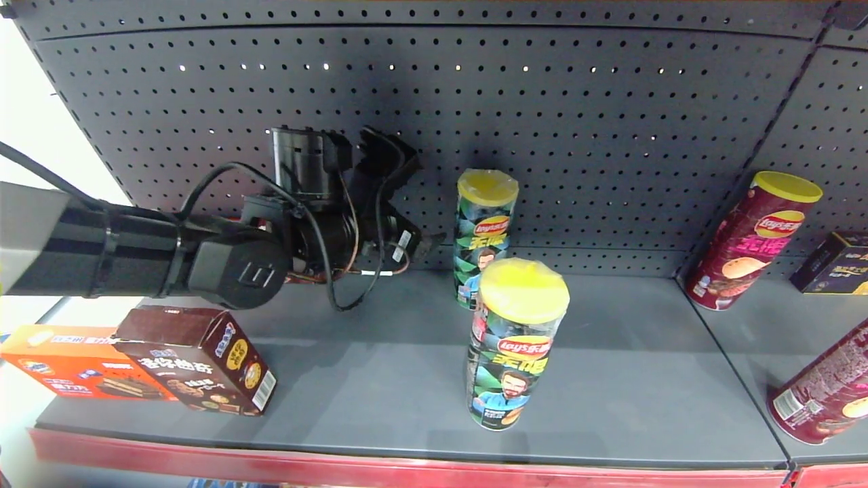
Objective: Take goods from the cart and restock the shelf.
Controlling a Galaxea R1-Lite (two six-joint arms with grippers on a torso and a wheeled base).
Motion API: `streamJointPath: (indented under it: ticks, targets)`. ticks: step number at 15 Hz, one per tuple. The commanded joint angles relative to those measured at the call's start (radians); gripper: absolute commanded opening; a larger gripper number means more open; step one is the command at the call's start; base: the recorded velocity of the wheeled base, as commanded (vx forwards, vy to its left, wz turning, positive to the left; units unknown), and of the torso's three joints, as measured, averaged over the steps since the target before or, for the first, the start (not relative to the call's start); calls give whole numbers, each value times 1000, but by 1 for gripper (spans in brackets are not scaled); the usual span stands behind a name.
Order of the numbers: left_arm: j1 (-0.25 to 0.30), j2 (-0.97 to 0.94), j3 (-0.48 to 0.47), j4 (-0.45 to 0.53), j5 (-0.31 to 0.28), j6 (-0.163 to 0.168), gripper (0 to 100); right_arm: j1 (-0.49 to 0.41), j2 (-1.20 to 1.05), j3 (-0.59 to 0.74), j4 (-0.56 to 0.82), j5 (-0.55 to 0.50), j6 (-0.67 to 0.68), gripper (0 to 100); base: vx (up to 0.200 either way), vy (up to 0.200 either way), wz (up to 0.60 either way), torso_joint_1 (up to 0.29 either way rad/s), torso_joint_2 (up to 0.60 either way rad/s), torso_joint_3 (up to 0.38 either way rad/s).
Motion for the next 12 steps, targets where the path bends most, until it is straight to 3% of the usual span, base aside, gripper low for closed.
streamJointPath:
  ticks: [1, 3, 4, 6, 9, 11, 12]
  targets:
    - [25, -124, 37, -4, 13, -11, 100, 0, 1, 0, 0, 0, 0, 100, 0, 0, 0, 0, 0, 0]
    - [16, -200, 85, -35, 24, -43, 100, 0, 1, 0, 0, 0, 0, 100, 0, 0, 0, 0, 0, 0]
    - [-10, -284, 183, -115, 65, -89, 100, 0, 1, 0, 0, 0, 0, 100, 0, 0, 0, 0, 0, 0]
    - [-23, -397, 340, -228, 129, -124, 100, 0, 1, 0, 0, 0, 0, 100, 0, 0, 0, 0, 0, 0]
    - [-40, -631, 556, -316, 131, -140, 100, 0, 1, 0, 0, 0, 0, 100, 0, 0, 0, 0, 0, 0]
    - [-70, -772, 634, -307, 132, -140, 100, 0, 1, 0, 0, 0, 0, 100, 0, 0, 0, 0, 0, 0]
    - [-40, -977, 729, -245, 129, -134, 100, 0, 1, 0, 0, 0, 0, 100, 0, 0, 0, 0, 0, 0]
